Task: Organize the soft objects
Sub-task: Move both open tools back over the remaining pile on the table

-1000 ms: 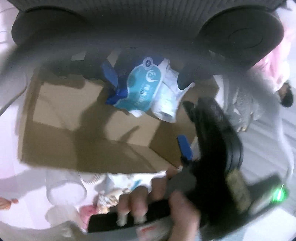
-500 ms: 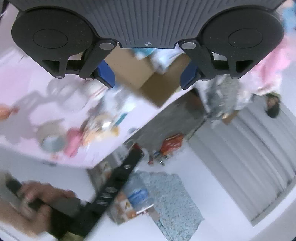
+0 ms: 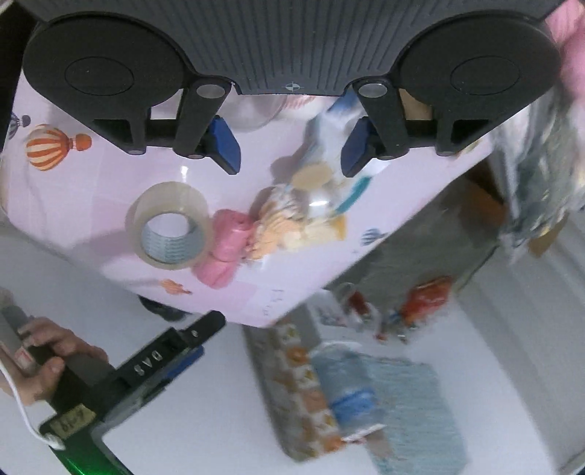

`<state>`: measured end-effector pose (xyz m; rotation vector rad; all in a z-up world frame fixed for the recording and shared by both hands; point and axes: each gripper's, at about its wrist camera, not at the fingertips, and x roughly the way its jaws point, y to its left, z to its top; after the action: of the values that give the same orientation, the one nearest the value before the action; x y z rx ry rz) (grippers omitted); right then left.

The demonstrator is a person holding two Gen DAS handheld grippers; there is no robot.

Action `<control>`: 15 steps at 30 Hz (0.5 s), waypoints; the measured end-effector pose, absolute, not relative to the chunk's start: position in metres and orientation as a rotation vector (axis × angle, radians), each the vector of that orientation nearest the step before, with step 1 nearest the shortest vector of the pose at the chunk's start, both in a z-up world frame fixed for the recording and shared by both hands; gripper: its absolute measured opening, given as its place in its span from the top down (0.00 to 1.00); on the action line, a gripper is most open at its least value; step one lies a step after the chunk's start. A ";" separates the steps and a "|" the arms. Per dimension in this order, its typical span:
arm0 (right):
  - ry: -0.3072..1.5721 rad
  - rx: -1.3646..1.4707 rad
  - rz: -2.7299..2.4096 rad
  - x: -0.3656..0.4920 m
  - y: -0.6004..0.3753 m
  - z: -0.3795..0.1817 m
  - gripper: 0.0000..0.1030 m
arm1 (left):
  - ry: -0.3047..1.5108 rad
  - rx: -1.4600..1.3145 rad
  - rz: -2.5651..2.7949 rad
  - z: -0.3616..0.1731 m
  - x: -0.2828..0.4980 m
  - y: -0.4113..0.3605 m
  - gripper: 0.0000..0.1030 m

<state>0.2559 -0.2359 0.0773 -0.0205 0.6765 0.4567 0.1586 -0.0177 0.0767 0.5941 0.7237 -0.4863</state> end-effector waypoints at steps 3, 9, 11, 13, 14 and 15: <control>0.717 0.040 0.447 0.273 -0.261 0.055 0.51 | 0.753 0.655 -0.553 0.068 0.182 -0.044 0.63; 0.803 0.144 0.407 0.300 -0.303 0.006 0.53 | 0.810 0.751 -0.646 0.047 0.235 -0.087 0.62; 0.836 0.173 0.413 0.310 -0.307 -0.006 0.53 | 0.853 0.792 -0.664 0.035 0.253 -0.097 0.62; 0.878 0.217 0.435 0.320 -0.310 -0.020 0.53 | 0.850 0.838 -0.662 0.023 0.265 -0.104 0.62; 0.895 0.240 0.445 0.324 -0.313 -0.025 0.53 | 0.854 0.840 -0.674 0.018 0.270 -0.106 0.62; 0.910 0.265 0.456 0.328 -0.314 -0.030 0.53 | 0.872 0.832 -0.694 0.014 0.276 -0.107 0.62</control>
<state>0.3279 -0.3144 -0.0302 0.2651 0.9103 0.4556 0.2758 -0.1074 0.0137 0.8321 0.8720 -0.6935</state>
